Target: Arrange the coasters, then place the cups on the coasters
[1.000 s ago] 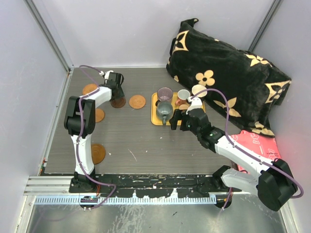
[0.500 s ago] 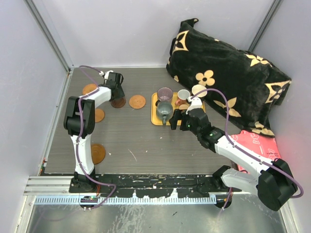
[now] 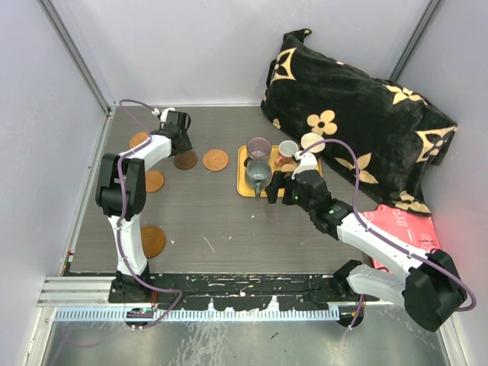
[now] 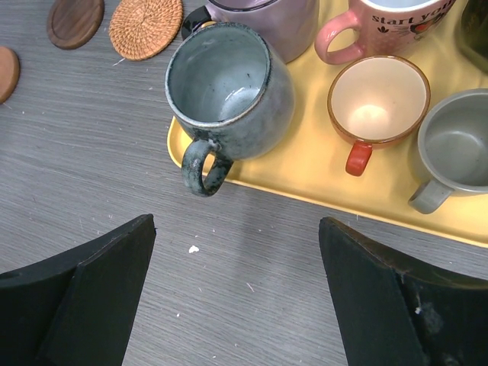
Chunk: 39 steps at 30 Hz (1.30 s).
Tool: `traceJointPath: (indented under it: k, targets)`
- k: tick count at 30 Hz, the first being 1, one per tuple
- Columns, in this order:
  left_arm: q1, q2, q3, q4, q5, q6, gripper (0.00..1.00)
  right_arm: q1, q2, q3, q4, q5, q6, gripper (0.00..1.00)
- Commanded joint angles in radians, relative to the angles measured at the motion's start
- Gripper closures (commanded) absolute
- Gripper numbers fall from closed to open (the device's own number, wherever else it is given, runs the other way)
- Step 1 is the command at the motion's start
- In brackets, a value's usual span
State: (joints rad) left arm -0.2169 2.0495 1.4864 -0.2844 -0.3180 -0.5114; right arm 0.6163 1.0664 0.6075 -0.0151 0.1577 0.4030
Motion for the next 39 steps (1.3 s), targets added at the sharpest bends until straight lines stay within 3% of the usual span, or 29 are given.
traceJointPath:
  k: [1,13,22,33,39]
  targets:
    - [0.027,-0.008,0.072,0.013,-0.028,0.031,0.54,0.007,-0.034,0.006,0.049,-0.002,0.0,0.07]
    - [0.087,0.115,0.243,-0.037,-0.005,0.052,0.56,0.006,0.012,0.02,0.051,-0.005,-0.004,0.07]
    - [0.111,0.176,0.289,-0.053,0.036,0.031,0.57,0.006,0.039,0.035,0.053,-0.007,-0.009,0.07]
    - [0.129,0.208,0.301,-0.139,0.024,-0.025,0.59,0.006,0.021,0.024,0.049,-0.007,-0.01,0.07]
    - [0.134,0.152,0.215,-0.17,-0.025,-0.049,0.59,0.006,-0.009,0.003,0.055,-0.019,-0.01,0.07]
